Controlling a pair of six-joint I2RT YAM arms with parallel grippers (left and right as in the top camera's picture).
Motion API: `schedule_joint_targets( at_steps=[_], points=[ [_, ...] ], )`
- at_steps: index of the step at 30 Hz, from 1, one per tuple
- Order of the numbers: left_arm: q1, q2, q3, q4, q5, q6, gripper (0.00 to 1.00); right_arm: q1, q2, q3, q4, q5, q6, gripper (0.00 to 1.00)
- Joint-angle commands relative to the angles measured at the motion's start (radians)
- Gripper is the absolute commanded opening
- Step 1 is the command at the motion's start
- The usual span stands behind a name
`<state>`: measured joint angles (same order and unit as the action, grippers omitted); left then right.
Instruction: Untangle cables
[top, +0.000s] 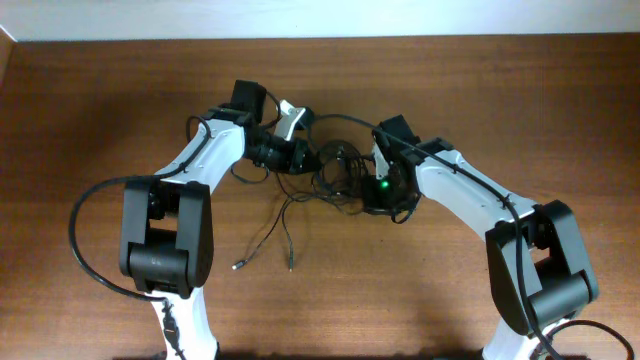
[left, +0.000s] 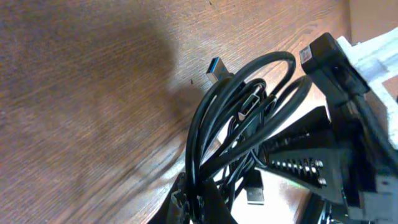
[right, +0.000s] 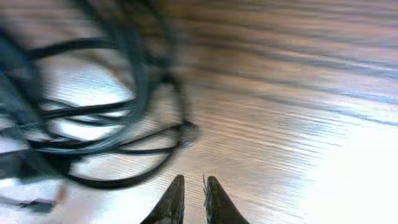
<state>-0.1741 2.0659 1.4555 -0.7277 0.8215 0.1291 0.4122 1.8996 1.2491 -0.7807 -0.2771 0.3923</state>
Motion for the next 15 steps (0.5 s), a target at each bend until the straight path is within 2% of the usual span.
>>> schedule_joint_targets(
  at_steps=[1, 3, 5, 7, 9, 10, 15],
  points=[
    [0.0, -0.032, -0.004, 0.002, 0.02, -0.013, 0.0, -0.023, 0.003, 0.027, -0.039, 0.085, 0.016, 0.13],
    [0.0, -0.032, -0.004, 0.005, 0.02, -0.013, 0.0, -0.043, -0.013, 0.165, -0.169, 0.05, -0.005, 0.13],
    [0.0, -0.032, -0.004, 0.005, 0.02, -0.013, 0.0, -0.021, -0.018, 0.256, -0.19, -0.027, -0.063, 0.14],
    [0.0, -0.032, -0.004, 0.005, 0.02, -0.014, 0.0, 0.004, -0.012, 0.254, -0.148, -0.026, -0.063, 0.15],
    [0.0, -0.032, -0.004, 0.006, 0.02, -0.028, 0.0, 0.029, 0.006, 0.238, -0.114, -0.018, -0.062, 0.19],
    [0.0, -0.032, -0.004, 0.006, 0.02, -0.028, 0.0, 0.049, 0.028, 0.222, -0.094, 0.042, -0.034, 0.2],
    [0.0, -0.032, -0.004, 0.006, 0.02, -0.029, 0.0, 0.08, 0.087, 0.22, 0.002, 0.091, -0.016, 0.19]
  ],
)
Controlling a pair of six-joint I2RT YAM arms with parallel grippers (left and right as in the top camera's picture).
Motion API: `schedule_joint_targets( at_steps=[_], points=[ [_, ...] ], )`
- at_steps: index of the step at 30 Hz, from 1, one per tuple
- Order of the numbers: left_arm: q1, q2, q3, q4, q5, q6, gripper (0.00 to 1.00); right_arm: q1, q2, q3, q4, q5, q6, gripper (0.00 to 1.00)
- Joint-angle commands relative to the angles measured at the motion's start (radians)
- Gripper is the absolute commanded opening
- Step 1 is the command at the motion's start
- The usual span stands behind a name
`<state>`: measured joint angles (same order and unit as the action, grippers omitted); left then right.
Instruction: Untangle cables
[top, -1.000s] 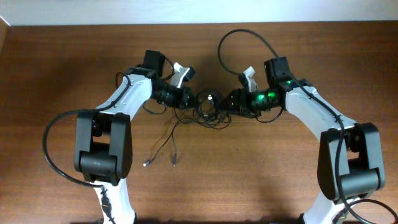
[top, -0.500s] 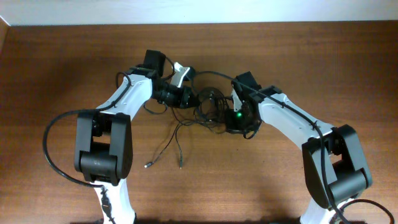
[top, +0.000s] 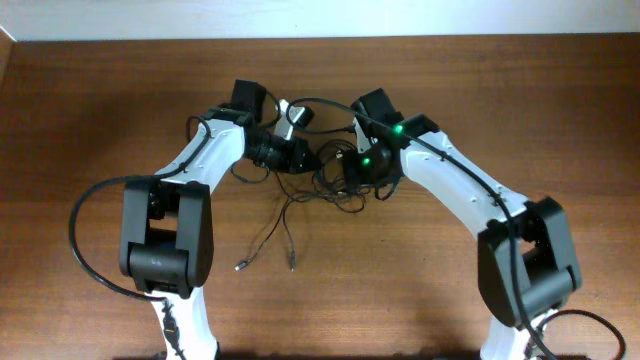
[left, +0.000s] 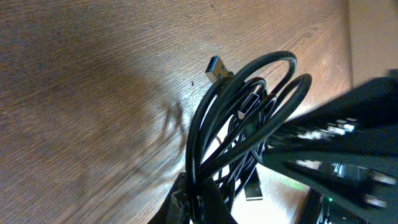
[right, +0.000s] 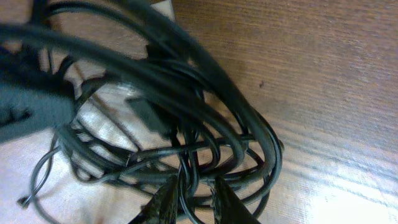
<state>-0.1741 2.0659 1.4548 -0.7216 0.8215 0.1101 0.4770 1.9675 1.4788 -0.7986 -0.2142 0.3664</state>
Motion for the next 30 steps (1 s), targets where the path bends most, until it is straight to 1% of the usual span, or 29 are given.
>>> schedule_joint_targets(
  at_steps=[1, 6, 9, 11, 14, 17, 18, 19, 20, 22, 23, 24, 25, 26, 27, 29, 30],
  points=[
    [0.0, -0.032, -0.003, 0.0, 0.02, -0.01, 0.0, 0.015, 0.023, -0.01, 0.025, 0.028, 0.013, 0.19],
    [0.0, -0.032, -0.003, 0.003, 0.029, -0.013, 0.0, 0.016, 0.027, -0.01, 0.081, 0.033, 0.017, 0.2],
    [0.0, -0.032, -0.003, 0.002, 0.031, -0.013, 0.0, 0.016, 0.038, -0.01, 0.085, 0.111, 0.02, 0.22],
    [0.0, -0.032, -0.003, 0.002, 0.056, -0.012, 0.0, 0.017, 0.038, -0.01, 0.085, 0.119, 0.021, 0.22],
    [0.0, -0.032, -0.003, 0.002, 0.068, -0.012, 0.0, 0.027, 0.053, -0.01, 0.101, 0.138, 0.021, 0.26],
    [0.0, -0.032, -0.003, -0.002, 0.077, -0.012, 0.0, 0.027, 0.087, -0.01, 0.128, 0.151, 0.035, 0.25],
    [0.0, -0.032, -0.003, -0.004, 0.077, -0.012, 0.0, 0.027, 0.097, -0.01, 0.133, 0.151, 0.035, 0.2],
    [0.0, -0.032, -0.003, -0.004, 0.077, -0.012, 0.0, 0.027, 0.096, -0.01, 0.134, 0.151, 0.035, 0.08],
    [0.0, -0.032, -0.003, -0.004, 0.077, -0.012, 0.0, 0.027, 0.093, -0.009, 0.133, 0.142, 0.034, 0.04],
    [0.0, -0.032, -0.003, -0.003, 0.069, -0.012, 0.0, 0.026, 0.08, -0.009, 0.125, 0.103, 0.034, 0.04],
    [0.0, -0.032, -0.003, -0.003, 0.037, -0.012, 0.11, 0.026, 0.068, -0.009, 0.117, 0.064, 0.031, 0.04],
    [0.0, -0.032, -0.003, -0.003, 0.011, -0.012, 0.31, 0.025, 0.06, -0.009, 0.113, 0.032, 0.031, 0.04],
    [0.0, -0.032, -0.003, -0.003, 0.007, -0.012, 0.42, 0.025, 0.052, -0.009, 0.107, -0.014, 0.031, 0.04],
    [0.0, -0.032, -0.003, -0.003, 0.008, -0.012, 0.47, 0.025, 0.051, -0.009, 0.102, -0.056, 0.032, 0.04],
    [0.0, -0.032, -0.003, -0.002, 0.008, -0.012, 0.49, 0.019, 0.051, -0.009, 0.083, -0.145, 0.031, 0.04],
    [0.0, -0.032, -0.003, -0.001, 0.016, -0.01, 0.52, -0.006, 0.051, -0.009, 0.027, -0.283, -0.019, 0.04],
    [0.0, -0.034, -0.003, -0.001, 0.047, 0.019, 0.52, -0.034, 0.051, -0.009, -0.029, -0.363, -0.06, 0.04]
  ],
)
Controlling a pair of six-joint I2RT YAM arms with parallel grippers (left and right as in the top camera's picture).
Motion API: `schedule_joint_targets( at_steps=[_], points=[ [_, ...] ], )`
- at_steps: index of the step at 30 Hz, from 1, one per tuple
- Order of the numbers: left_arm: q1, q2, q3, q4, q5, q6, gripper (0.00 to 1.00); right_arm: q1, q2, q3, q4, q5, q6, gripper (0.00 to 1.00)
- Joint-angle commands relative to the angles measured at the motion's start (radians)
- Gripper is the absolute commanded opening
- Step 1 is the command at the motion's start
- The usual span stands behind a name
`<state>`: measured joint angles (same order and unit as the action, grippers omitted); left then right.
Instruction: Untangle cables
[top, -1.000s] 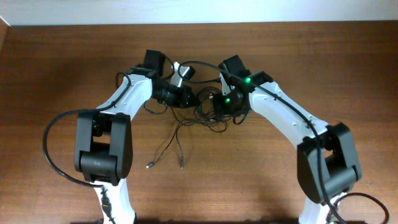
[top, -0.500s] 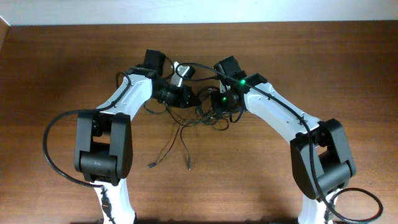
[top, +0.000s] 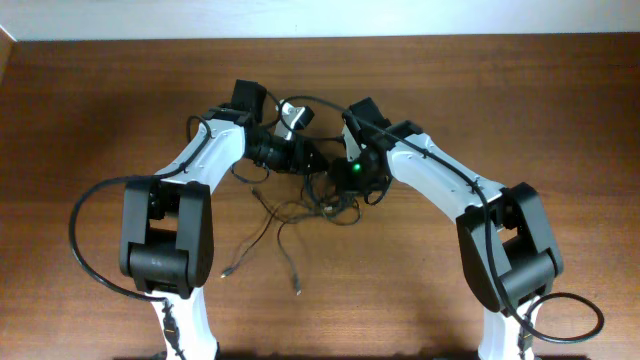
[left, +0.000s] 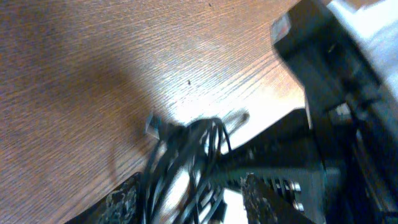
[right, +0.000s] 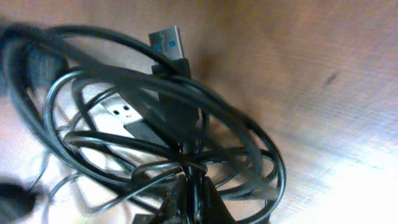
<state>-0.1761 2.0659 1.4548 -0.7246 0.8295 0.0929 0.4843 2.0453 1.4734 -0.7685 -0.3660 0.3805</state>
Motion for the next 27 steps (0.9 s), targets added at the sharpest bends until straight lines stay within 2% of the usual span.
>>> schedule_joint_targets(
  at_steps=[1, 5, 7, 8, 12, 14, 15, 16, 19, 21, 22, 23, 27],
  points=[
    [0.002, -0.036, -0.003, 0.002, 0.042, 0.036, 0.52, -0.061, -0.027, -0.004, -0.097, -0.237, -0.1, 0.04],
    [0.001, -0.087, -0.003, -0.01, 0.041, 0.09, 0.54, -0.079, -0.027, -0.004, -0.185, -0.254, -0.195, 0.04],
    [-0.005, -0.123, -0.003, -0.045, 0.025, 0.148, 0.41, -0.084, -0.027, -0.004, -0.182, -0.255, -0.193, 0.04],
    [-0.013, -0.13, -0.003, -0.059, -0.011, 0.148, 0.32, -0.091, -0.027, -0.004, -0.182, -0.261, -0.193, 0.04],
    [-0.109, -0.131, -0.003, -0.183, -0.225, 0.148, 0.29, -0.118, -0.027, -0.004, -0.186, -0.35, -0.209, 0.04],
    [-0.143, -0.131, -0.009, -0.209, -0.321, 0.109, 0.24, -0.133, -0.027, -0.004, -0.201, -0.373, -0.221, 0.04],
    [-0.163, -0.131, -0.014, -0.202, -0.416, 0.0, 0.22, -0.14, -0.027, -0.004, -0.222, -0.423, -0.27, 0.04],
    [-0.164, -0.131, -0.016, -0.186, -0.458, -0.036, 0.23, -0.143, -0.027, -0.004, -0.235, -0.451, -0.292, 0.04],
    [-0.164, -0.13, -0.049, -0.087, -0.46, -0.037, 0.25, -0.145, -0.027, -0.004, -0.241, -0.474, -0.3, 0.04],
    [-0.164, -0.13, -0.115, 0.005, -0.46, -0.04, 0.14, -0.145, -0.027, -0.004, -0.245, -0.551, -0.357, 0.04],
    [-0.161, -0.131, -0.147, 0.064, -0.474, -0.081, 0.07, -0.145, -0.027, -0.004, -0.249, -0.552, -0.356, 0.04],
    [-0.156, -0.13, -0.161, 0.105, -0.509, -0.129, 0.04, -0.145, -0.027, -0.005, -0.257, -0.552, -0.359, 0.04],
    [-0.155, -0.13, -0.163, 0.138, -0.536, -0.147, 0.07, -0.144, -0.027, -0.005, -0.304, -0.57, -0.43, 0.04]
  ],
)
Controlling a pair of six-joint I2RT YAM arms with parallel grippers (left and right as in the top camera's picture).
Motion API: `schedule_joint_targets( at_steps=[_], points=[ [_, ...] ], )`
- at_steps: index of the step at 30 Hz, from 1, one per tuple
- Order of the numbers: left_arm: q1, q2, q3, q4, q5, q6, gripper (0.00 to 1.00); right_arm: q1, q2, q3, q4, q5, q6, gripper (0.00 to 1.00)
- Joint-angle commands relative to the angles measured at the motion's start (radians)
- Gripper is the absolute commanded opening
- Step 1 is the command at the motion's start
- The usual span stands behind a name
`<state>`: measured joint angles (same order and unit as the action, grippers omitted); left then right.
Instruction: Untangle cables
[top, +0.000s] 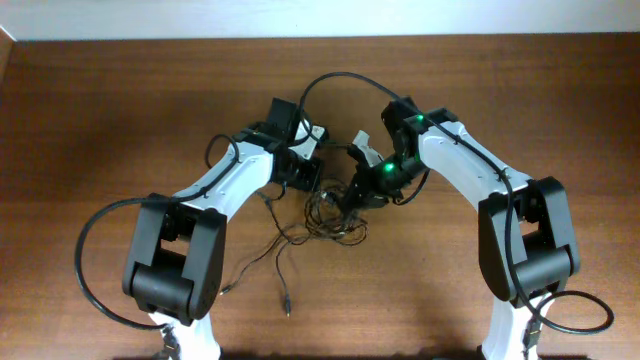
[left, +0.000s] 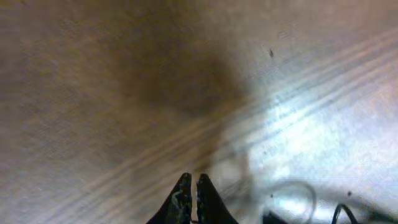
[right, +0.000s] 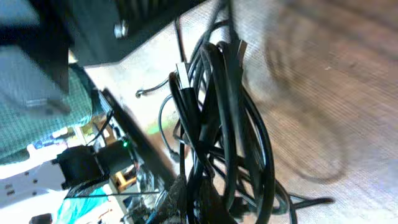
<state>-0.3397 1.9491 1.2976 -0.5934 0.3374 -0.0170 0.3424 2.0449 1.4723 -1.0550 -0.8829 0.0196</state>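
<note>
A knot of black cables (top: 335, 212) lies at mid-table between the two arms. My right gripper (top: 362, 192) is on its right side. The right wrist view shows that gripper (right: 196, 190) shut on several looped strands of the cable bundle (right: 217, 112), with plug ends (right: 180, 70) sticking up. My left gripper (top: 303, 172) is just to the upper left of the knot. In the blurred left wrist view the left gripper (left: 191, 182) has its tips together over bare wood, with nothing visible between them. Thin cable ends (top: 280, 250) trail toward the front.
The brown wooden table (top: 100, 110) stretches wide on both sides and toward the front. A pale wall strip (top: 320, 15) borders the far edge. The right arm's own black lead (top: 340, 78) arcs above the knot.
My left gripper had its jaws spread around the cables; now it is shut with nothing in it, a little to the right and nearer. The right gripper still holds the bundle, moved right and nearer.
At first my left gripper held the looped bundle while the right was shut off to its right, holding nothing. The right one then reached the loops and shut on them. The left stood open around the bundle, and now only the right holds it.
</note>
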Motion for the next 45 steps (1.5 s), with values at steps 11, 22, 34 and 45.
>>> schedule_joint_targets(
  at_steps=[11, 22, 34, 45],
  points=[
    [0.039, -0.225, -0.005, -0.314, 0.217, 0.284, 0.24, -0.003, -0.026, -0.003, -0.029, -0.049, -0.076, 0.04],
    [-0.011, -0.219, -0.245, 0.0, 0.126, 0.159, 0.56, -0.003, -0.026, -0.003, -0.019, -0.049, -0.076, 0.04],
    [-0.008, -0.21, -0.283, 0.246, -0.205, -0.129, 0.1, -0.002, -0.026, -0.003, -0.016, -0.049, -0.076, 0.04],
    [0.018, -0.21, -0.283, 0.263, -0.248, -0.181, 0.17, 0.005, -0.027, -0.003, -0.038, -0.313, -0.251, 0.04]
  ],
)
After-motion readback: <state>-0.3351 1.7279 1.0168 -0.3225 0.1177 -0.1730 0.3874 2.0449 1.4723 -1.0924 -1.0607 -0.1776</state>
